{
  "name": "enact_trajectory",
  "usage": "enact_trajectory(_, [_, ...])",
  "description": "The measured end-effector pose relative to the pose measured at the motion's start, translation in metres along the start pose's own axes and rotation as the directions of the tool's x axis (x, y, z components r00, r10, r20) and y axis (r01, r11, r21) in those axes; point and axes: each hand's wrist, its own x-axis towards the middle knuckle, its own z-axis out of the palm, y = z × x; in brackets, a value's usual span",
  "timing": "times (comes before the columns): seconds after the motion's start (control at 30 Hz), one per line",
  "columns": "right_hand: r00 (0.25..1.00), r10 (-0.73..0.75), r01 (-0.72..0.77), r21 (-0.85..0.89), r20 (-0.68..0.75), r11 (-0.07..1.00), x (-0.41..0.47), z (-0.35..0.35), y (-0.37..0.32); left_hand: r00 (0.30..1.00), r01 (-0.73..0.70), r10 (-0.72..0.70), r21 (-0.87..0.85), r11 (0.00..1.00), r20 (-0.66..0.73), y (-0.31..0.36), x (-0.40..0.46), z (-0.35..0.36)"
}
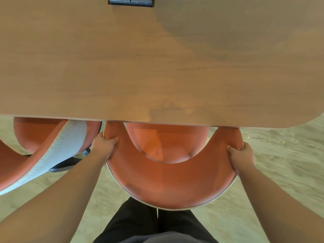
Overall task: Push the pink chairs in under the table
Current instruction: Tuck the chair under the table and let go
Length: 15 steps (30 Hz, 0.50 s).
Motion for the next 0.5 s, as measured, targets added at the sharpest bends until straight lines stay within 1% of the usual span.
enact_trajectory(0.27, [1.0, 0.018, -0.018, -0.016, 0.008, 1.0, 0.001, 0.0, -0.004, 1.0, -0.014, 0.014, 0.022, 1.0, -0.007, 0.005, 0.0, 0.002])
enact_trajectory(0.4, [0.999, 0.035, -0.034, -0.039, 0.04, 0.999, -0.004, 0.0, -0.009, 0.999, 0.008, -0.006, -0.047, 0.999, 0.044, 0.011, -0.01, -0.002])
enact_trajectory(0.5, [0.998, 0.063, -0.061, -0.073, 0.025, 0.995, -0.025, -0.002, -0.02, 0.995, -0.002, 0.009, -0.074, 0.997, 0.104, 0.017, -0.025, -0.016])
